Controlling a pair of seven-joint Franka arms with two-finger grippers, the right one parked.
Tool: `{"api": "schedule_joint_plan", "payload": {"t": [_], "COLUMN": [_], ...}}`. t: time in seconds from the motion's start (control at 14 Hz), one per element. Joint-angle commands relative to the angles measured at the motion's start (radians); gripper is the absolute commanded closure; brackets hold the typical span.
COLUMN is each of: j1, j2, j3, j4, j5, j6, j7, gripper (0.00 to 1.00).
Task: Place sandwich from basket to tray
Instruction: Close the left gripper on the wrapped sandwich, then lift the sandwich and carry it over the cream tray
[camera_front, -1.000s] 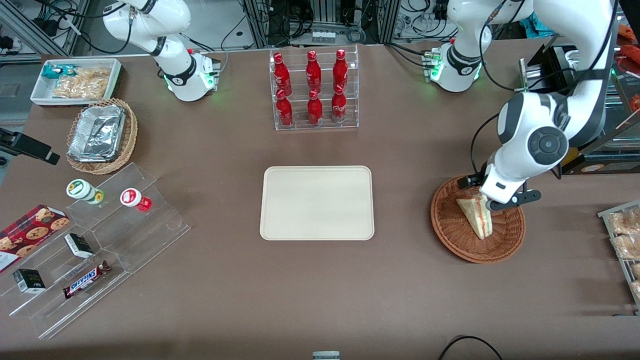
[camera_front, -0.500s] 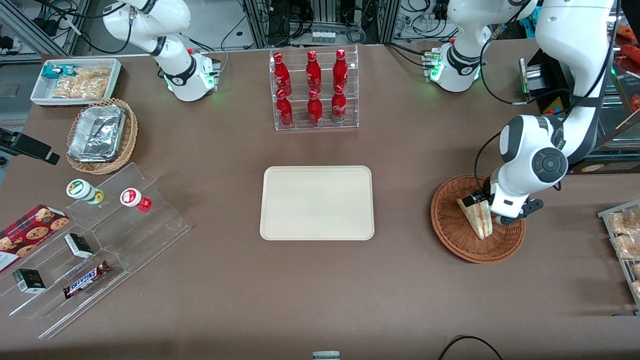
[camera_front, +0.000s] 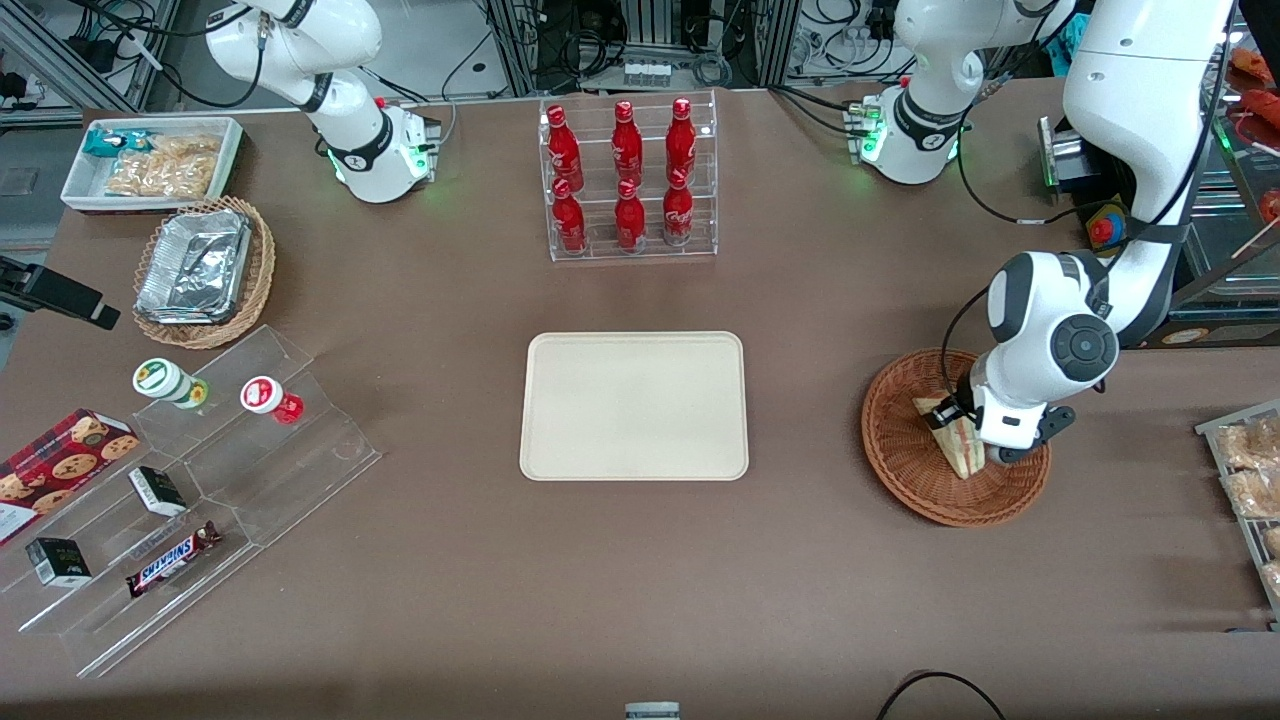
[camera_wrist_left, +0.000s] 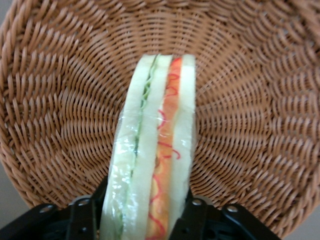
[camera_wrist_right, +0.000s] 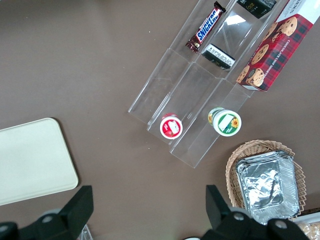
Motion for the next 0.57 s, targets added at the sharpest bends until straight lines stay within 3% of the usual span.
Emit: {"api": "schedule_joint_plan", "payload": {"t": [0.0, 0.29, 0.5], "j1": [-0.005, -0.097, -0.276], "j2": [-0.009, 0.015, 0.113], "j3": [-0.005, -0.091, -0.151], "j4": [0.06, 0.274, 0.444], "j5": [-0.002, -0.005, -0.002], "j6": [-0.067, -0.296, -0.371], "j7": [-0.002, -0.018, -0.076], "gripper": [0.91, 0.91, 0.9]}}
